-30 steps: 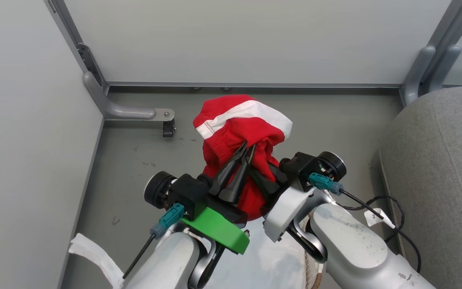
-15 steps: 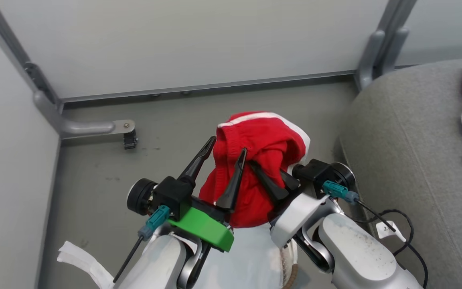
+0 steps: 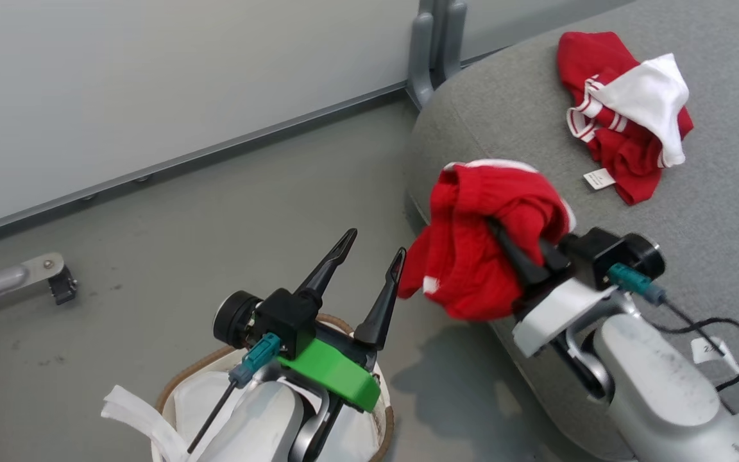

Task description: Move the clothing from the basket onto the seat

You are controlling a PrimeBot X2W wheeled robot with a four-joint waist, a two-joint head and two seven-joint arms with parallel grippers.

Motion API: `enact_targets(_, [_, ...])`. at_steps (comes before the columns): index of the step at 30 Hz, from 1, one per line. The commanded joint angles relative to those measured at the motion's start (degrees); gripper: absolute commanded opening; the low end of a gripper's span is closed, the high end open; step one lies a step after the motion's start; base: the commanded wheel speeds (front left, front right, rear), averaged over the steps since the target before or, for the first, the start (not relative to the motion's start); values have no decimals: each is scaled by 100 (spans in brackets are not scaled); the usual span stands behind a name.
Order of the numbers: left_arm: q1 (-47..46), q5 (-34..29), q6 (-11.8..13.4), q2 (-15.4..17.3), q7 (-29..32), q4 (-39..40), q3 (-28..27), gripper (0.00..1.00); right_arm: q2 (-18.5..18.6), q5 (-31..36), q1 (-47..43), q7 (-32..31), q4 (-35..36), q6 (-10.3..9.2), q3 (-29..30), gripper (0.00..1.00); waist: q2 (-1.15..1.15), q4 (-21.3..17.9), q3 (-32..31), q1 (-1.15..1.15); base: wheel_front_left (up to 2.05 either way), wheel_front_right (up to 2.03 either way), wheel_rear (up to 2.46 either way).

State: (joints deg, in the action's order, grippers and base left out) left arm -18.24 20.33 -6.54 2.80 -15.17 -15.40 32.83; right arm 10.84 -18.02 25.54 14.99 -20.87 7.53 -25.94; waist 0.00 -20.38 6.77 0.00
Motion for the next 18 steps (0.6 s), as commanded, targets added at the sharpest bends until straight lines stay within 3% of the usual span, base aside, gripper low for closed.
enact_targets(1, [-139, -75, -23, 29, 4, -19, -6, 100, 104, 71, 220, 28, 61, -8, 158, 0, 0, -498, 445, 0, 0, 0, 0])
enact_targets(8, [-471, -345, -63, 68, 4, -206, 38, 100, 855, 282, 1239, 28, -145, -8, 950, 0, 0, -275, 1290, 0, 0, 0, 0])
enact_targets(18, [-1083, -550, -95, 388, 4, -141, 45, 100, 1453, 633, 3103, 20, -1379, -8, 2179, 0, 0, 263, 2644, 0, 0, 0, 0])
